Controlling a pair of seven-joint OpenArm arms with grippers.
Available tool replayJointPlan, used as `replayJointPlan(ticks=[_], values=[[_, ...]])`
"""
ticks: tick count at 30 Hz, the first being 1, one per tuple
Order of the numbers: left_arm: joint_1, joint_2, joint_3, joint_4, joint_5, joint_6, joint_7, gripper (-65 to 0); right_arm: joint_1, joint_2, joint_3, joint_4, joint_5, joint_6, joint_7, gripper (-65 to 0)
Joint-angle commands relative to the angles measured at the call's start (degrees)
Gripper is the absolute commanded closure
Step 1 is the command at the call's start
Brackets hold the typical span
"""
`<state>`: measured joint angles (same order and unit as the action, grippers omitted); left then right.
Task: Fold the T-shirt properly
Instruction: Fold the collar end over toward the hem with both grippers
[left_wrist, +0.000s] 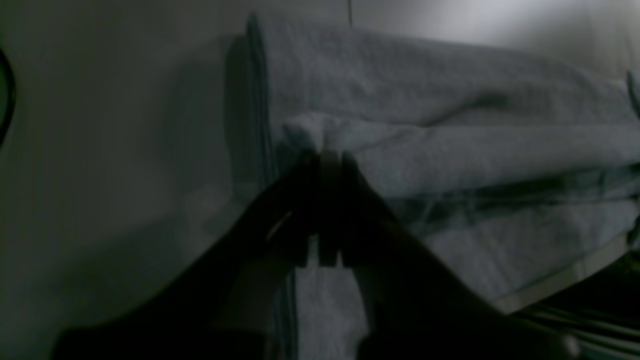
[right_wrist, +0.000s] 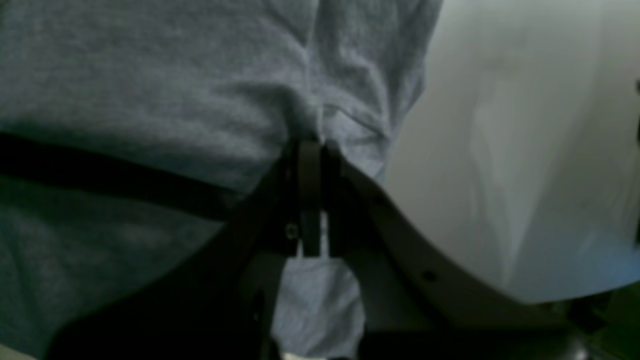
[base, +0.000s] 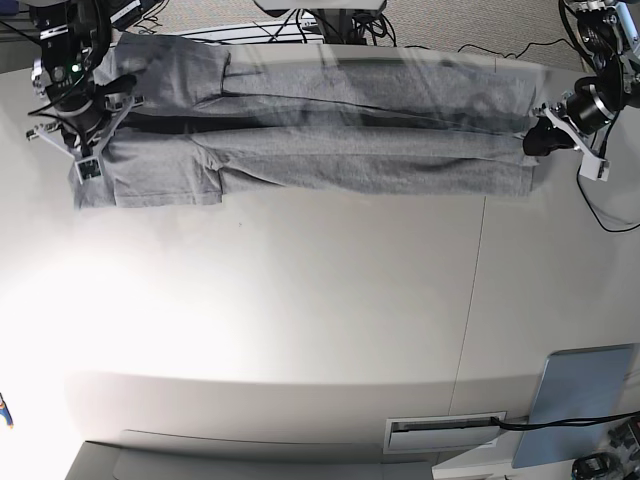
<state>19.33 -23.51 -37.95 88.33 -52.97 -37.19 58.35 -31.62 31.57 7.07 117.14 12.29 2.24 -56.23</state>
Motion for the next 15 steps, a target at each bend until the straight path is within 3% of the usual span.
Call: replayJointPlan(ticks=[1, 15], values=[[-0.1, -1.1, -0.5, 0.9, -0.3, -0.4, -0.6, 0.0, -0.6, 0.4, 0.6, 1.0, -0.8, -0.6, 1.0, 0.0], [-0.1, -1.2, -0.5, 0.9, 0.9, -0.4, 1.2, 0.0, -2.8, -0.6, 0.6, 1.0, -3.4, -0.6, -1.6, -1.6]])
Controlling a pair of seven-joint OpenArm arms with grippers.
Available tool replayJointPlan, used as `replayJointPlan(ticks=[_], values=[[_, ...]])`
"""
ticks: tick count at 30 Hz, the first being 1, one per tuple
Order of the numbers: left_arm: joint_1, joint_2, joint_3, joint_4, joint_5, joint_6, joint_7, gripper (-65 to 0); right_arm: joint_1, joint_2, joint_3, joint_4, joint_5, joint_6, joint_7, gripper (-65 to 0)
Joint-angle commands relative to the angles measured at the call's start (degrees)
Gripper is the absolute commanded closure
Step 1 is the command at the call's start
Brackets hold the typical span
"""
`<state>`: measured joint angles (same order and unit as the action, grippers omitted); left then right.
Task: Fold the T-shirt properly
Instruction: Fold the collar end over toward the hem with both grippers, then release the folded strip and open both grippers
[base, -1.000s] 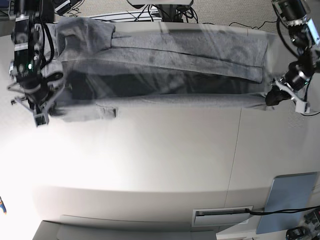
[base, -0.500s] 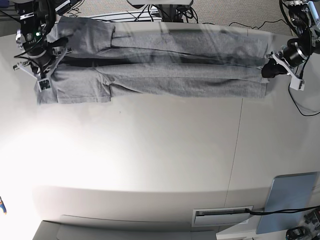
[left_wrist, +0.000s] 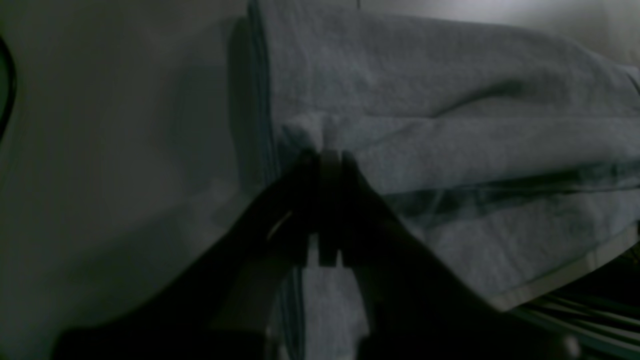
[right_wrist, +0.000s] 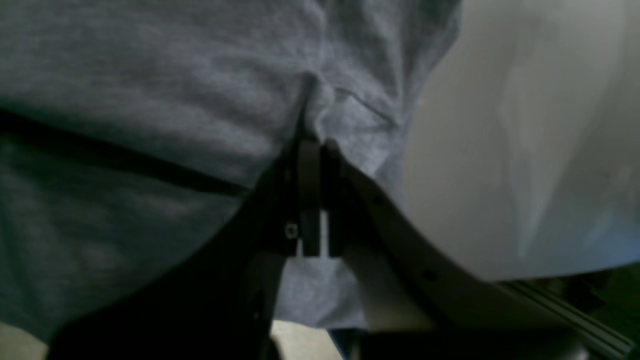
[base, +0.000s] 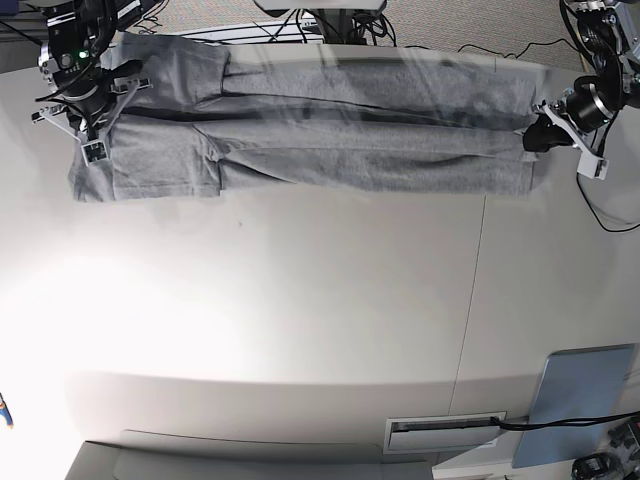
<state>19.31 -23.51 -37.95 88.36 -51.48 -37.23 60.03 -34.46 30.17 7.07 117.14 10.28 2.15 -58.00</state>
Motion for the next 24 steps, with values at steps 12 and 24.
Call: replayJointPlan(ticks=[12, 24], values=[[-0.2, -1.4, -0.5, 0.9, 0.3, 5.6, -6.1, -33.0, 0.0, 0.8, 0.6, 1.0, -1.4, -0.5, -0.3, -16.1], [-0.9, 0.2, 0.0, -1.0, 2.6, 5.7, -8.5, -33.0, 0.0, 0.8, 0.6, 1.0, -1.4, -0.5, 0.8, -16.0]])
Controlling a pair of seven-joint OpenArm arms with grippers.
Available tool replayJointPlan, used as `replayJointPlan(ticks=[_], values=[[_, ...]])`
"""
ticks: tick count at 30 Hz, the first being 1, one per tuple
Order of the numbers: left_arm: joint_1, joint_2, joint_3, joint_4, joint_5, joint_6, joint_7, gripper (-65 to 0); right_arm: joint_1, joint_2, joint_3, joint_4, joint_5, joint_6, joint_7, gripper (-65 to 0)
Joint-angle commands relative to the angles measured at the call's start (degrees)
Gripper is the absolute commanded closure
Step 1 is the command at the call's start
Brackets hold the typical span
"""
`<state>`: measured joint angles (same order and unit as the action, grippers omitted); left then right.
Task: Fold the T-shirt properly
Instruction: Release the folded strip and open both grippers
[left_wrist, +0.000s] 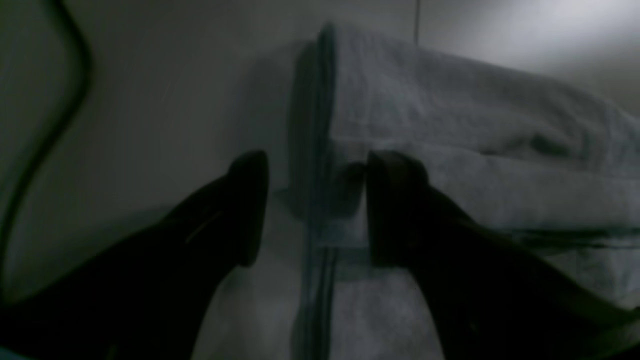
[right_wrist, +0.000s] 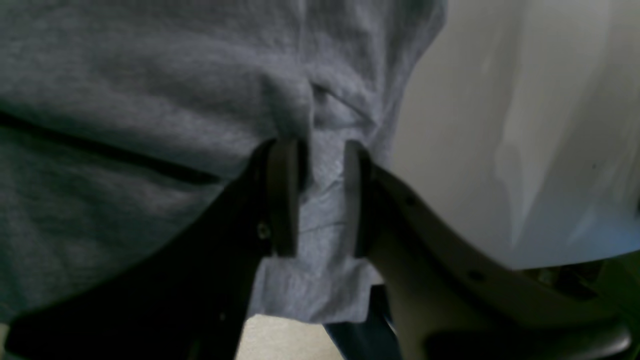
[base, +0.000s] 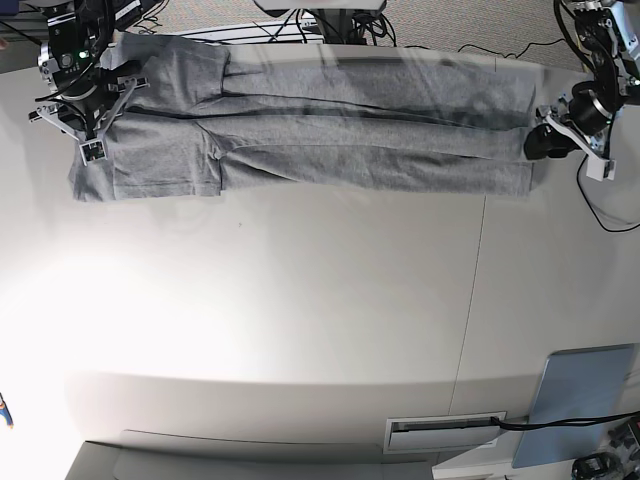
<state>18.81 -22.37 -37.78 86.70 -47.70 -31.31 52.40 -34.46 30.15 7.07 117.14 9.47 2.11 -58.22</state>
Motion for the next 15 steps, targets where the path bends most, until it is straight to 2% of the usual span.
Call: replayJointPlan(ticks=[1, 7, 10, 13, 15], values=[[-0.7, -0.8, -0.2, 0.0, -1.6, -0.2, -0.8, -33.0, 0.0, 0.8, 0.6, 1.0, -0.5, -0.5, 1.1, -16.0], [-2.8, -0.7, -0.1, -5.9, -1.6, -0.2, 0.0, -33.0, 0.0, 0.8, 0.6, 1.0, -0.5, -0.5, 1.1, -16.0], [-2.9, -0.6, -0.1, -7.7, -2.3, -3.3, 3.3, -32.2, 0.0, 0.8, 0.6, 1.0, -0.5, -0.5, 1.2, -16.0], [-2.8, -0.7, -0.1, -8.1, -4.6, -7.2, 9.8, -25.5, 0.0, 0.8, 0.6, 1.0, -0.5, -0.5, 1.3, -16.0], [-2.8, -0.7, -0.1, -8.1, -6.8, -8.5, 11.7, -18.2, 0.1, 0.8, 0.6, 1.0, -0.5, -0.5, 1.5, -16.0]])
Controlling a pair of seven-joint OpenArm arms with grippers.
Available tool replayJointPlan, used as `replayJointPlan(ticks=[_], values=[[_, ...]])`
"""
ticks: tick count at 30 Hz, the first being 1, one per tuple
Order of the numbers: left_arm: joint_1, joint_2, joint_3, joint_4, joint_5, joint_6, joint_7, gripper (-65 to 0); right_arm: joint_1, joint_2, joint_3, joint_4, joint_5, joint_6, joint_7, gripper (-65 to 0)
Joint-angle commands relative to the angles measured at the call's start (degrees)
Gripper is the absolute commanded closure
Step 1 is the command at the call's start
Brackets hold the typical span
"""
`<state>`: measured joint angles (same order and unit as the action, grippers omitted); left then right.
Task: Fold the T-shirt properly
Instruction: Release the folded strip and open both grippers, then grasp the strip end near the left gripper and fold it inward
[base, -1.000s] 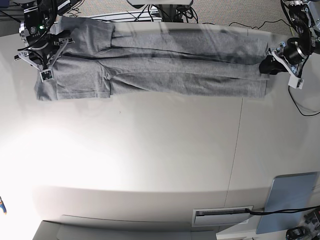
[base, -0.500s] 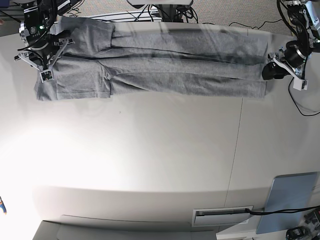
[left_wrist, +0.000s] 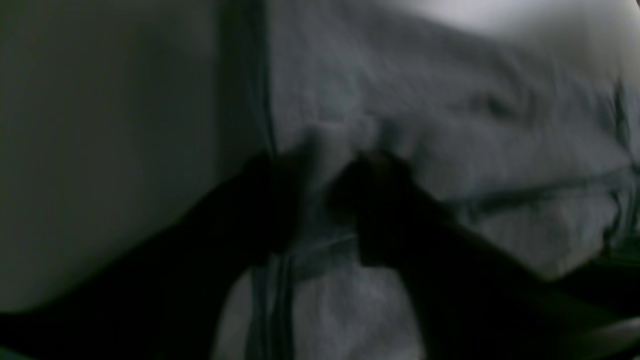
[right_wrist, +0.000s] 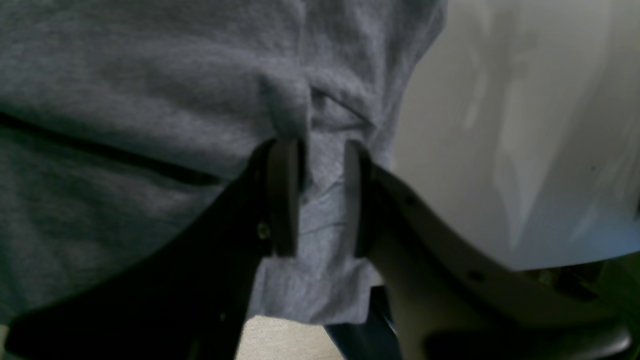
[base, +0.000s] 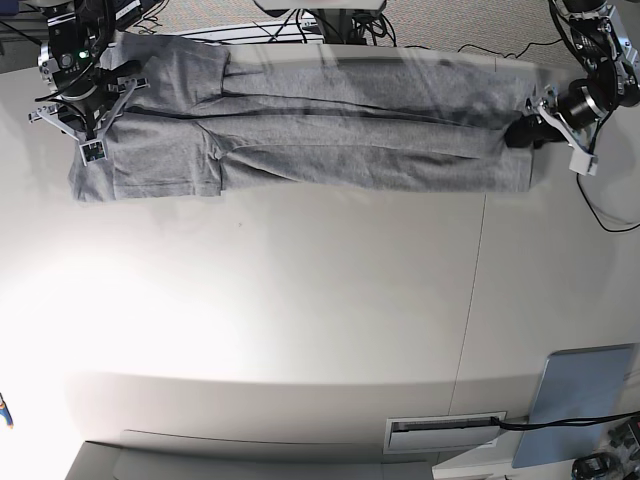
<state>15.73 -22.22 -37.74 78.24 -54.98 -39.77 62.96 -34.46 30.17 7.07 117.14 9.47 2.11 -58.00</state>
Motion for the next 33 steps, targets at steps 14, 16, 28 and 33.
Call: replayJointPlan(ticks=[14, 16, 28, 33], values=[[0.3, -12.5, -0.2, 7.6, 1.4, 9.0, -2.0, 0.0, 0.3, 0.8, 0.6, 1.0, -0.5, -0.5, 8.4, -16.0], [0.4, -12.3, -0.2, 11.3, 1.3, 10.7, 2.6, 0.0, 0.3, 0.8, 0.6, 1.0, -0.5, -0.5, 9.8, -16.0], [10.7, 1.7, 6.4, 44.7, -2.4, 16.0, 1.4, 0.0, 0.3, 0.8, 0.6, 1.0, -0.5, -0.5, 10.0, -16.0], [10.7, 5.2, 21.0, 44.4, 5.0, 21.0, -3.7, 0.0, 0.3, 0.8, 0.6, 1.0, -0.5, -0.5, 9.9, -16.0]])
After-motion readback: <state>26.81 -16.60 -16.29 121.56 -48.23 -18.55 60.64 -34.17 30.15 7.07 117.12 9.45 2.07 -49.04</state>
